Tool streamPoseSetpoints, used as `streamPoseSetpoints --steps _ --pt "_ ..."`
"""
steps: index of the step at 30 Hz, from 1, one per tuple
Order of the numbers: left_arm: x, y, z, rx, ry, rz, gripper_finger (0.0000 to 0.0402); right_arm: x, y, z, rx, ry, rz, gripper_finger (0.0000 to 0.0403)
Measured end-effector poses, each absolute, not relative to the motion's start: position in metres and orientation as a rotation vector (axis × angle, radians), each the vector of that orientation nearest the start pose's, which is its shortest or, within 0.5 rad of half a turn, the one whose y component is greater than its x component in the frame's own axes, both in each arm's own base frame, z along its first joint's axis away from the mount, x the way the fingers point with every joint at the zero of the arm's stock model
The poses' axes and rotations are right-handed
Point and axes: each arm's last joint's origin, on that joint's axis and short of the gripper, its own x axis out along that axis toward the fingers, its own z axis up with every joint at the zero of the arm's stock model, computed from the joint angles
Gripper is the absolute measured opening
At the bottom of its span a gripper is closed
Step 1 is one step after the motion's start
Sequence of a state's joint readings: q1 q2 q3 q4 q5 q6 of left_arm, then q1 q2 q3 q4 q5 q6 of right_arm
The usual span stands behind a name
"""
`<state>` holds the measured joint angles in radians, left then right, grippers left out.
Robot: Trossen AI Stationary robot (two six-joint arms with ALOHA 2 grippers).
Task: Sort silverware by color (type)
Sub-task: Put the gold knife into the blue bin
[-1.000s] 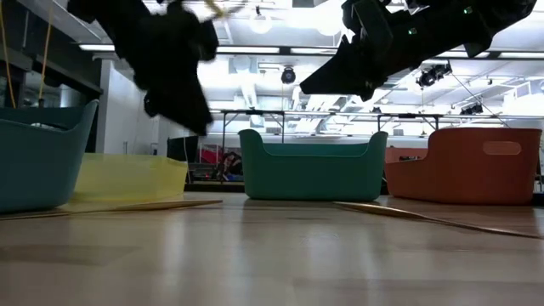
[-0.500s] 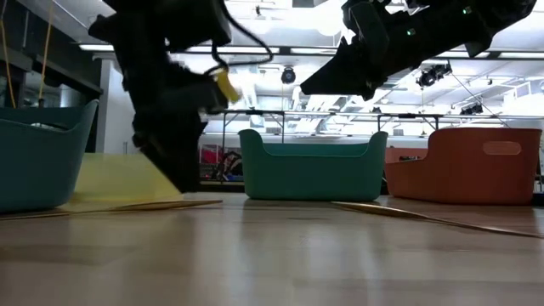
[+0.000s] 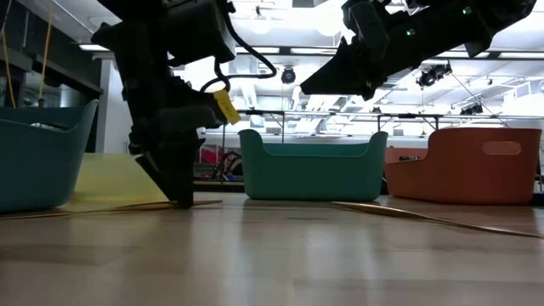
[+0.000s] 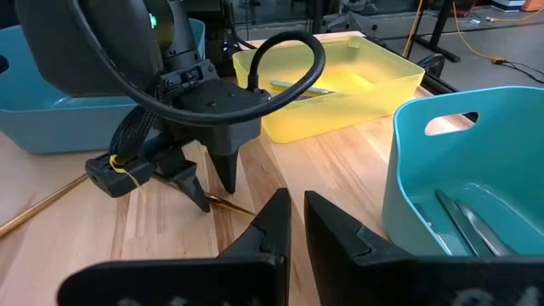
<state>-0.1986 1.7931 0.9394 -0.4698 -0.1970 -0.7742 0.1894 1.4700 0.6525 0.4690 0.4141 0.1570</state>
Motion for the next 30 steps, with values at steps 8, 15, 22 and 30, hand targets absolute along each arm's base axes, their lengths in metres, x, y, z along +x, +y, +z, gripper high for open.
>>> streamPoseSetpoints --steps 8,15,22,30 --pt "0.301 -0.054 0.121 -0.347 1.235 0.478 0.0028 0.29 0.044 0.196 0.051 0.315 -0.248 0.0021" --pt "0.309 -0.055 0.129 -0.271 1.221 0.444 0.0009 0.29 0.044 0.196 0.051 0.315 -0.248 0.0021" --pt "0.315 -0.056 0.137 -0.227 1.235 0.42 0.0003 0.29 0.044 0.196 0.051 0.315 -0.247 0.0021" --pt "0.324 -0.065 0.172 -0.168 1.027 0.292 0.0002 0.286 0.044 0.208 0.026 0.285 -0.24 0.0021"
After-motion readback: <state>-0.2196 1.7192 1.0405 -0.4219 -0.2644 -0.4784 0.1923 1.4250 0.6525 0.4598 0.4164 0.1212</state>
